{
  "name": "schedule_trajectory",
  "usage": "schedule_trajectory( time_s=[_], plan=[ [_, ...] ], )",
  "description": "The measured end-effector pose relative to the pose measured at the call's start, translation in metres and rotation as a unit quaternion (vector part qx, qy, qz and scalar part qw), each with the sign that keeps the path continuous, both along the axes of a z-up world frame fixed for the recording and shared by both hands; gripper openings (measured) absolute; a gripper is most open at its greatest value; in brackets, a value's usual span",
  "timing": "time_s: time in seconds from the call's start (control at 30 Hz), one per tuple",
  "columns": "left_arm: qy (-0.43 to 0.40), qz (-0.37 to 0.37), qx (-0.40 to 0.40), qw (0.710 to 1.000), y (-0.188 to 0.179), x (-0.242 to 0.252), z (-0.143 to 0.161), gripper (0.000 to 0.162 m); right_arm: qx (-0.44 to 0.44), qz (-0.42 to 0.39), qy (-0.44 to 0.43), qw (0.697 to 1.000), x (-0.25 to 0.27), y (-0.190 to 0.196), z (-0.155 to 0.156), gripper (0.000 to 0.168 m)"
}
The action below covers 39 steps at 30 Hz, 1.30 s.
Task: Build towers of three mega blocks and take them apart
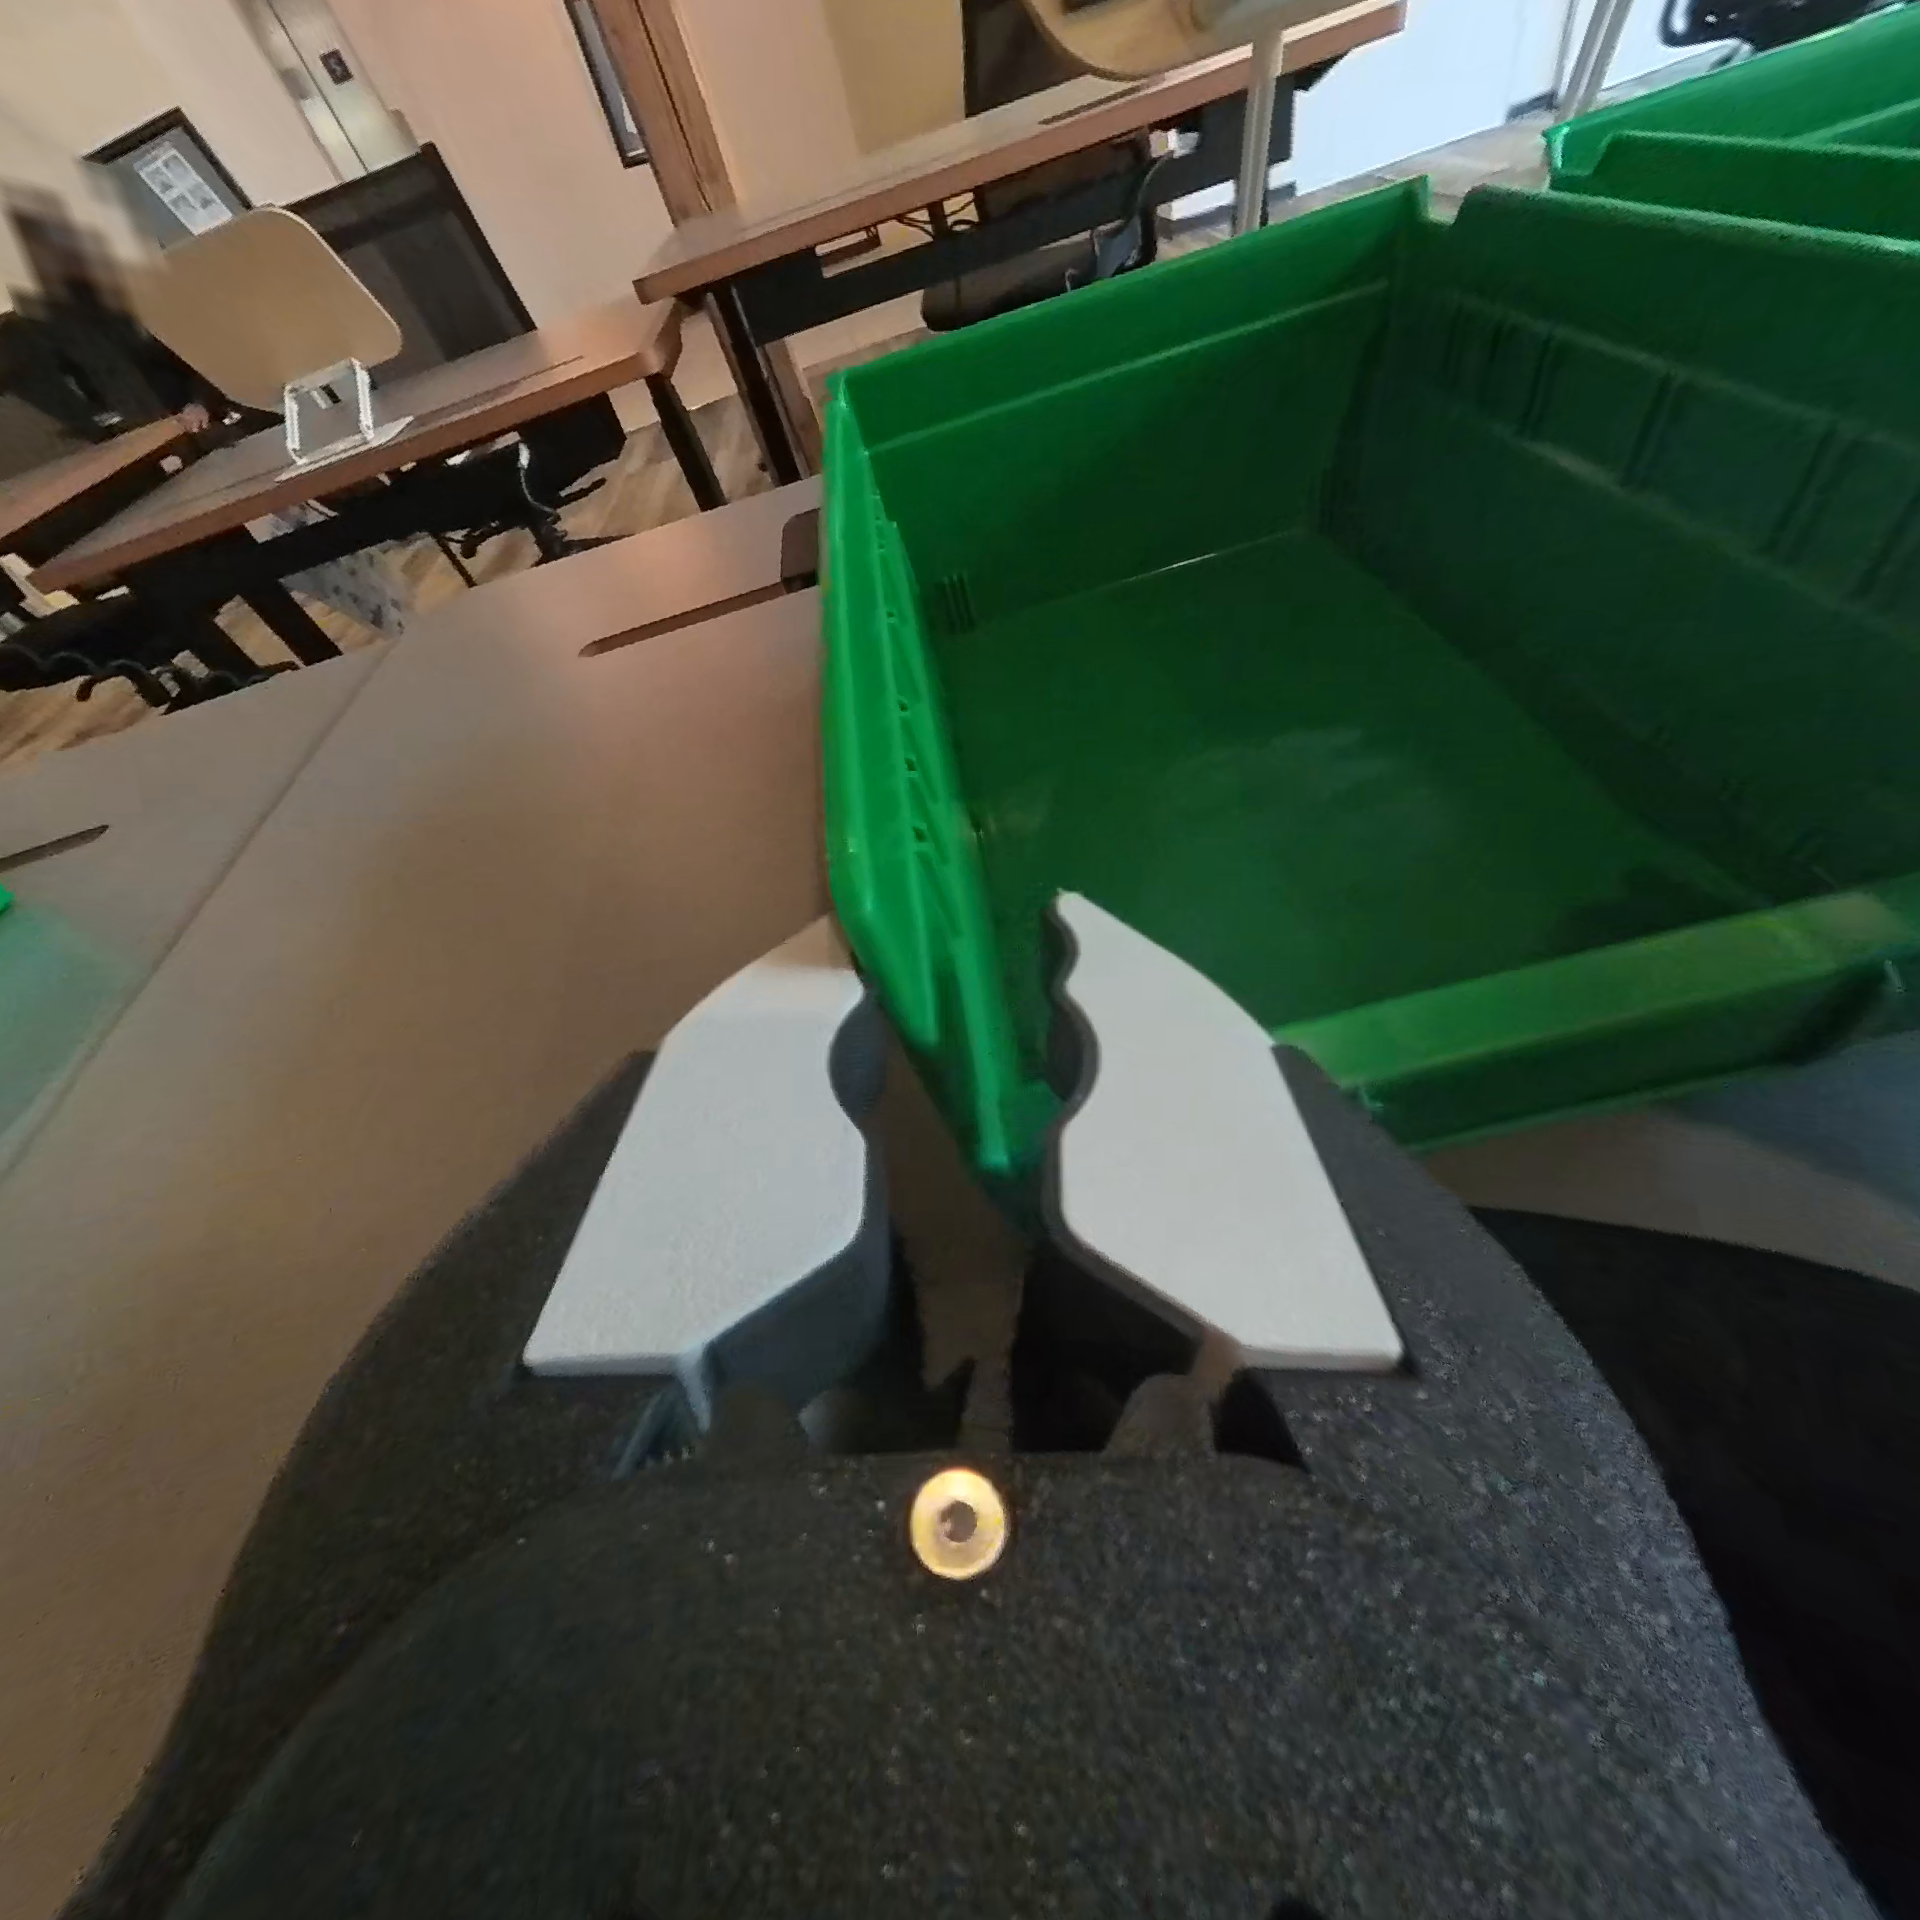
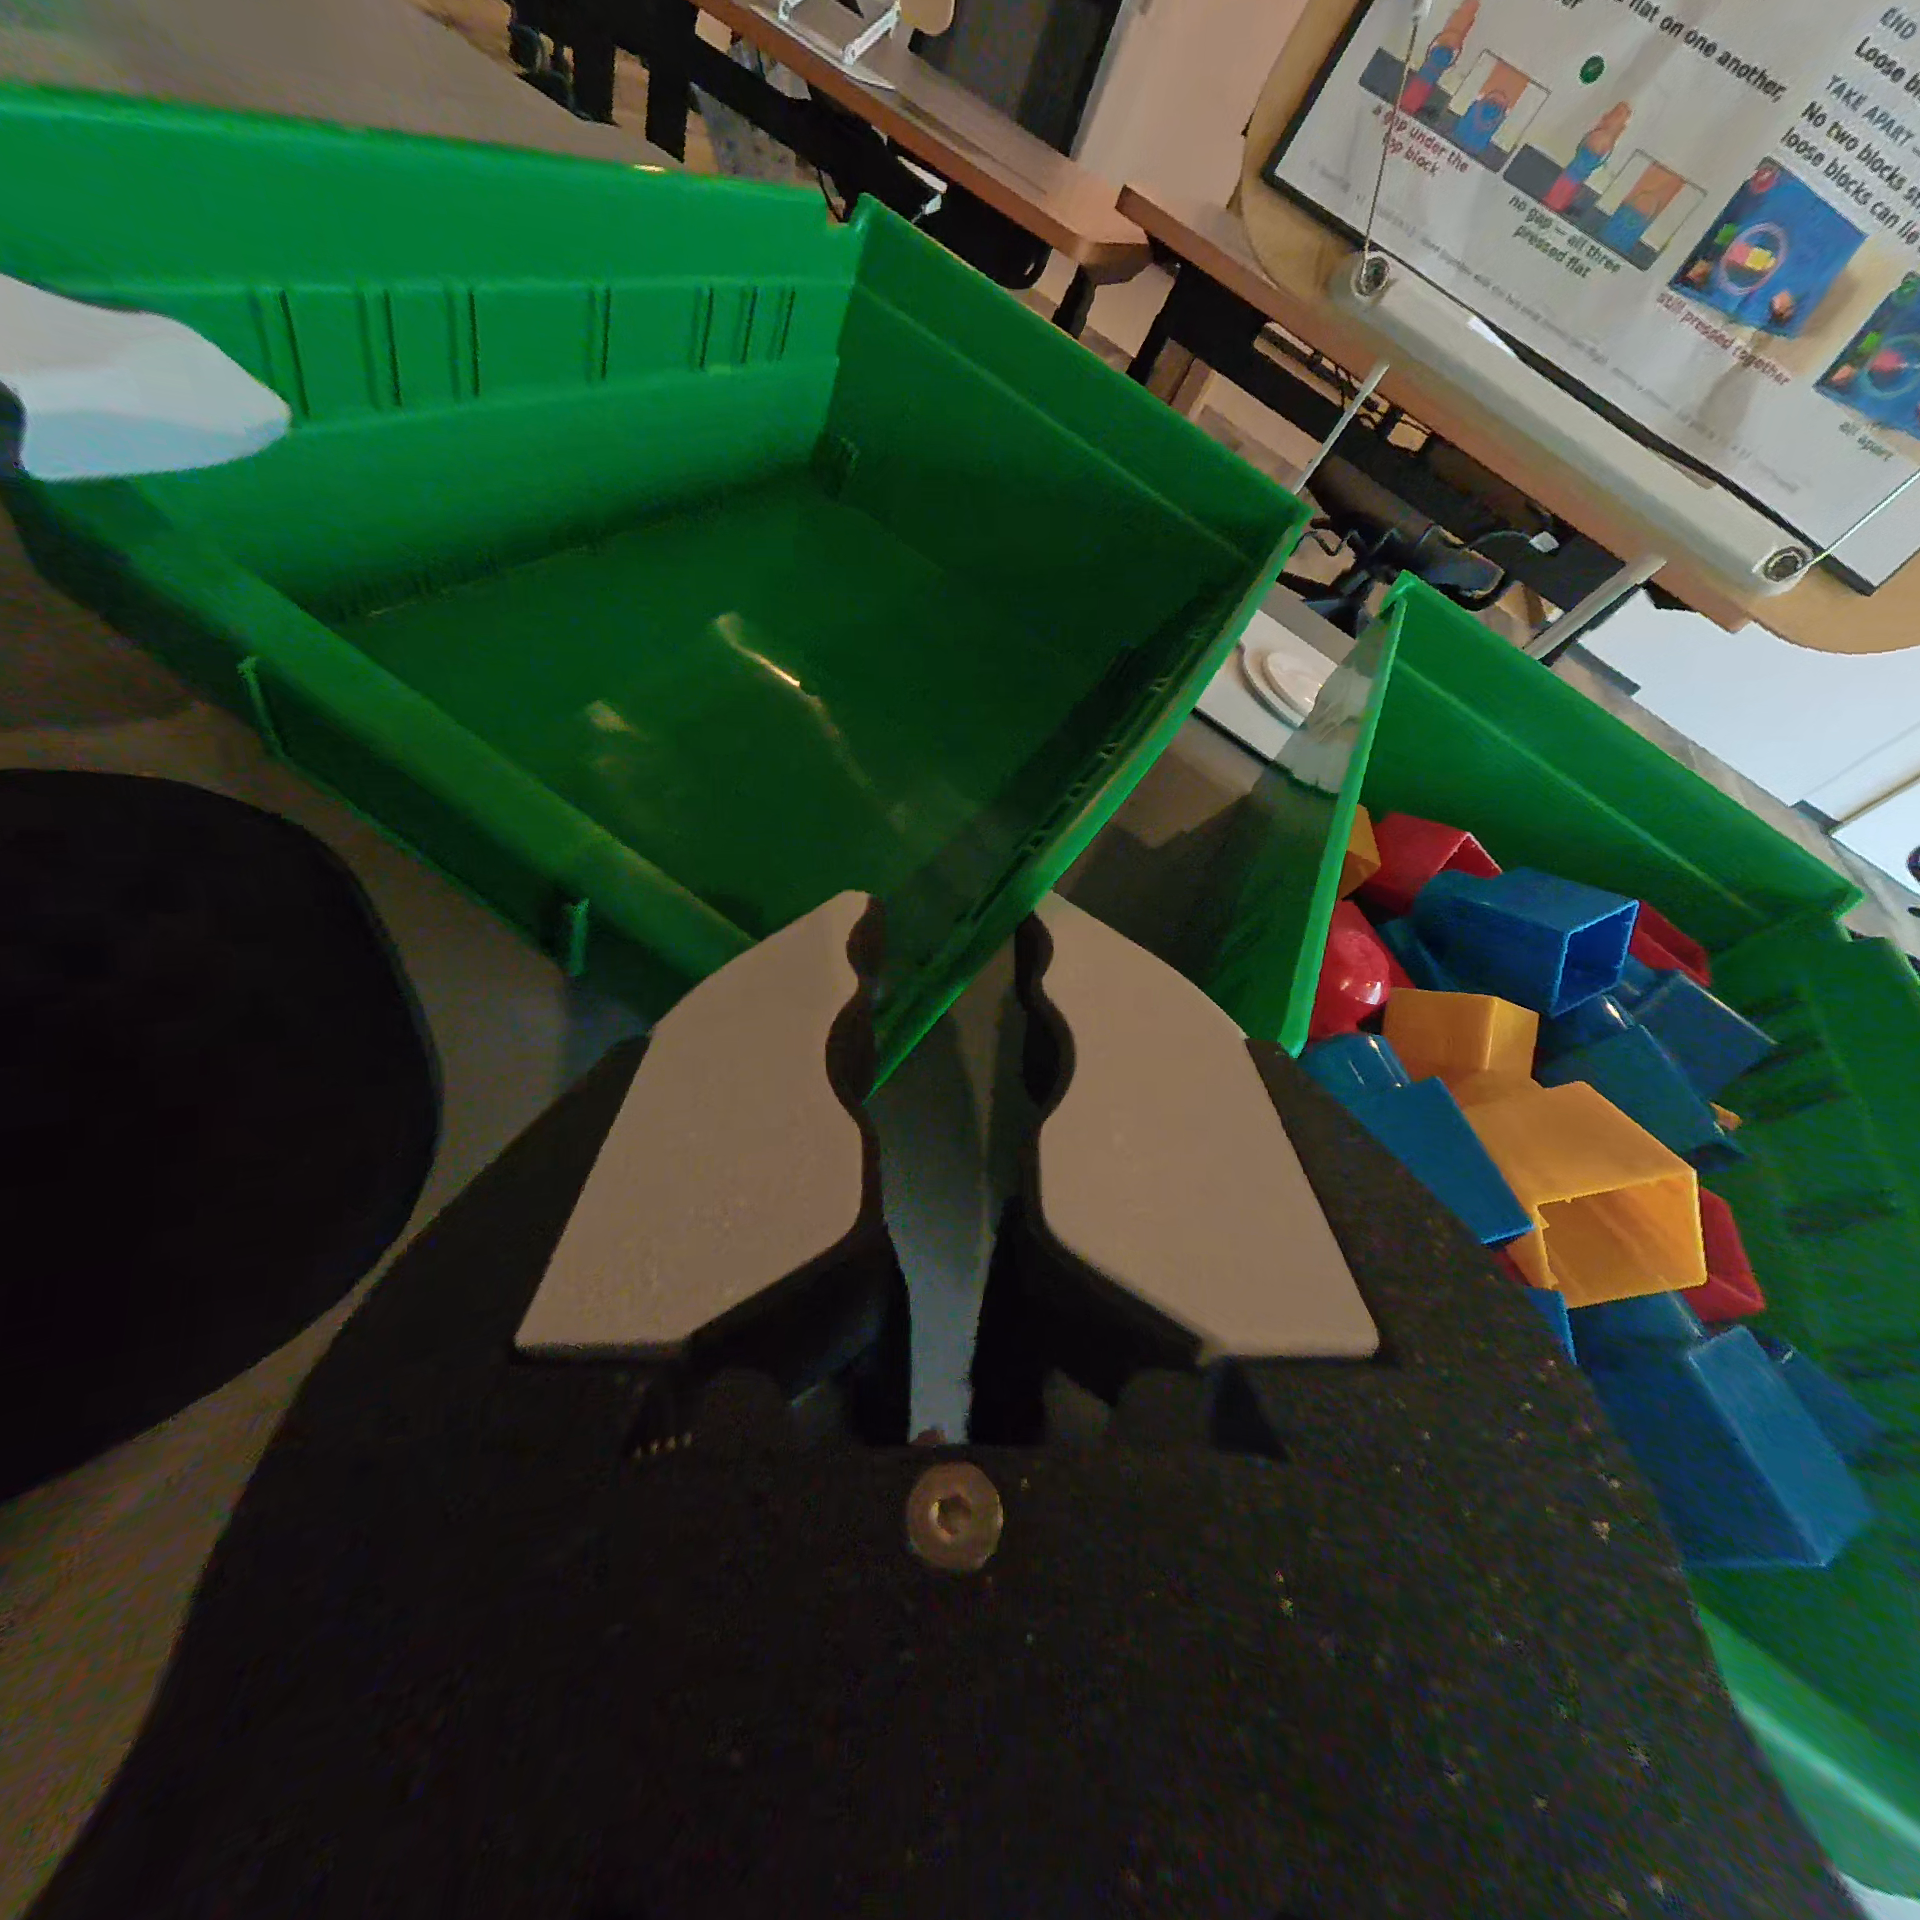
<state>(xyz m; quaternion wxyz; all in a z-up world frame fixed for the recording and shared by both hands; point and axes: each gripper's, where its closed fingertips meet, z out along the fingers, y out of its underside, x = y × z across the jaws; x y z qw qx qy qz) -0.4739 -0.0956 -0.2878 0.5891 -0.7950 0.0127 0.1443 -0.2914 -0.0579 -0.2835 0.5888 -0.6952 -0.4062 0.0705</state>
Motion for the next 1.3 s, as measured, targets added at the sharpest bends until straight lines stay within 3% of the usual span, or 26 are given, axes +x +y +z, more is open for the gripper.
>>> schedule_trajectory(
  time_s=[0.1, 0.2, 0.3, 0.43, 0.57, 0.7, 0.83, 1.03, 1.13, 1.3],
  plan=[
    [0.020, 0.001, 0.015, 1.000, -0.004, 0.003, 0.008, 0.067, 0.012, 0.010, 0.022, 1.000, 0.002, -0.007, 0.010, 0.032],
    [0.051, 0.011, 0.079, 0.996, -0.020, 0.014, 0.039, 0.082, 0.046, 0.033, 0.080, 0.995, 0.018, -0.026, 0.037, 0.040],
    [0.044, -0.009, 0.154, 0.987, -0.039, 0.049, 0.073, 0.081, 0.069, 0.040, 0.160, 0.984, 0.053, -0.042, 0.063, 0.045],
    [-0.016, -0.091, 0.224, 0.970, -0.055, 0.131, 0.098, 0.075, 0.109, -0.008, 0.193, 0.975, 0.118, -0.039, 0.077, 0.073],
    [-0.064, -0.164, 0.223, 0.959, -0.045, 0.209, 0.087, 0.074, 0.117, -0.066, 0.201, 0.970, 0.172, -0.021, 0.075, 0.098],
    [-0.045, -0.172, 0.171, 0.969, -0.011, 0.243, 0.063, 0.073, 0.085, -0.097, 0.189, 0.973, 0.205, 0.000, 0.062, 0.119],
    [-0.036, -0.159, 0.133, 0.978, 0.017, 0.254, 0.047, 0.064, 0.054, -0.105, 0.170, 0.978, 0.226, 0.022, 0.050, 0.118],
    [0.102, -0.077, 0.121, 0.984, 0.041, 0.243, 0.046, 0.042, 0.016, -0.096, 0.142, 0.985, 0.239, 0.054, 0.032, 0.109],
    [0.136, -0.046, 0.093, 0.985, 0.051, 0.236, 0.037, 0.047, 0.003, -0.088, 0.131, 0.987, 0.238, 0.064, 0.025, 0.108],
    [0.121, -0.031, 0.049, 0.991, 0.064, 0.230, 0.021, 0.051, -0.018, -0.075, 0.107, 0.991, 0.234, 0.076, 0.012, 0.104]
  ],
)
